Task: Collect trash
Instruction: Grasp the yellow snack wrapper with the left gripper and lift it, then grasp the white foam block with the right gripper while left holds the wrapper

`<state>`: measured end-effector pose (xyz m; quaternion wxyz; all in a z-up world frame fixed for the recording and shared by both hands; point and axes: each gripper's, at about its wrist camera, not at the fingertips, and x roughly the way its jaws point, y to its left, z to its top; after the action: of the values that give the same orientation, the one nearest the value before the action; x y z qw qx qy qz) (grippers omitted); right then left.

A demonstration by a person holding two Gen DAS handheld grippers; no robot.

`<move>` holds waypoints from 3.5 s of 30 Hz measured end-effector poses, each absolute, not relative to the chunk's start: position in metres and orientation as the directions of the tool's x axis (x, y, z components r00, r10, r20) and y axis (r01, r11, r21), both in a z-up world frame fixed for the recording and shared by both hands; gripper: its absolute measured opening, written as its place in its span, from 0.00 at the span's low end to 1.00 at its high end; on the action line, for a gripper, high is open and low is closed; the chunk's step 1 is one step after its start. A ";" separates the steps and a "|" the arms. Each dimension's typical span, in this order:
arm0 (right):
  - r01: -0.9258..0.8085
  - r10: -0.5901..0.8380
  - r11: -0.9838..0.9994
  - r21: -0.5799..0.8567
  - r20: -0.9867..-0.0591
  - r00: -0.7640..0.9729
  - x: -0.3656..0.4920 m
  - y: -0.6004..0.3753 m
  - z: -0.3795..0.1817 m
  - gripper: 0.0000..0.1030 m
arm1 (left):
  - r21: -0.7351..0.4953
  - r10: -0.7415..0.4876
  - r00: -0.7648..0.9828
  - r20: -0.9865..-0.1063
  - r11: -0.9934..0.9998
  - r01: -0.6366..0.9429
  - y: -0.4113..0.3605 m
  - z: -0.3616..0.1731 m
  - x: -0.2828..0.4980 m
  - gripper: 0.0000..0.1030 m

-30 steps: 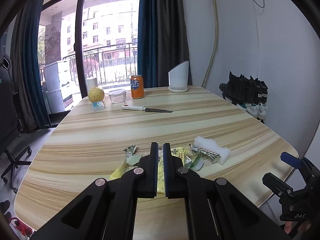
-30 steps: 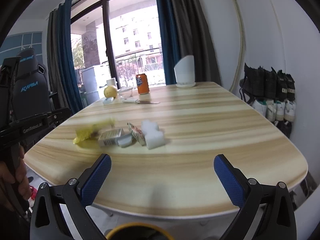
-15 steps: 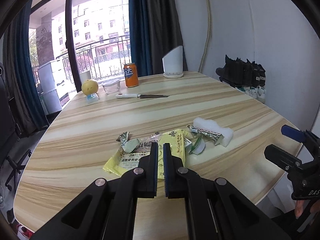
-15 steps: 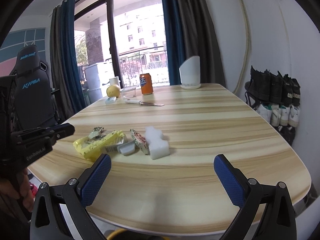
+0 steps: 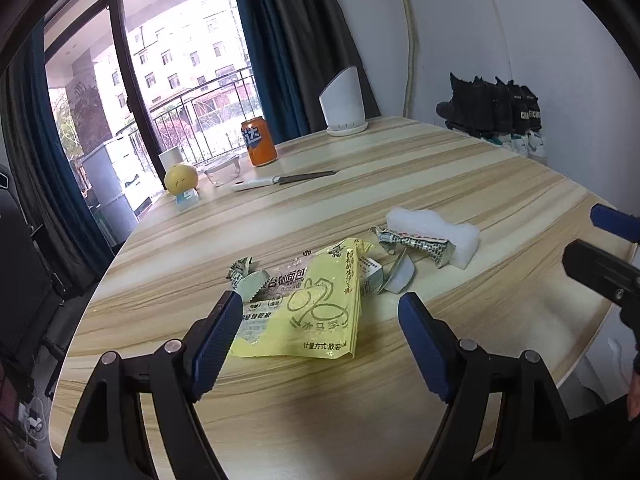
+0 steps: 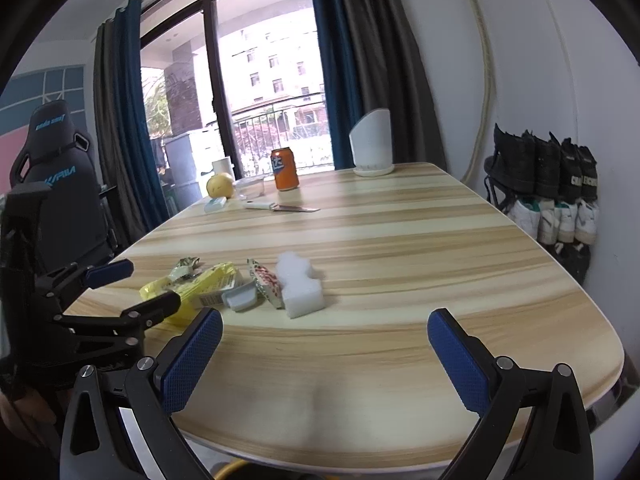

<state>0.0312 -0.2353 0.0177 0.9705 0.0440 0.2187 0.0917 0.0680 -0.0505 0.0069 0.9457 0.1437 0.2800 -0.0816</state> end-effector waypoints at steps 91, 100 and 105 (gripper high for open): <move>-0.365 0.209 0.929 -0.061 -0.726 0.655 0.126 -0.182 -0.009 0.35 | -0.135 -0.359 0.864 -0.353 0.933 0.333 0.030 0.068 0.046 0.00; -0.398 0.234 0.914 -0.081 -0.695 0.680 0.114 -0.180 -0.005 0.31 | -0.152 -0.361 0.861 -0.358 0.932 0.328 0.032 0.067 0.048 0.00; -0.377 0.249 0.925 -0.052 -0.669 0.701 0.111 -0.188 -0.001 0.30 | -0.150 -0.366 0.858 -0.361 0.931 0.334 0.030 0.066 0.047 0.00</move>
<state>0.1114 -0.1883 -0.0005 0.9174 -0.0927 0.3473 0.1706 0.0468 0.0301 0.0659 0.9629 -0.0408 0.1954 -0.1818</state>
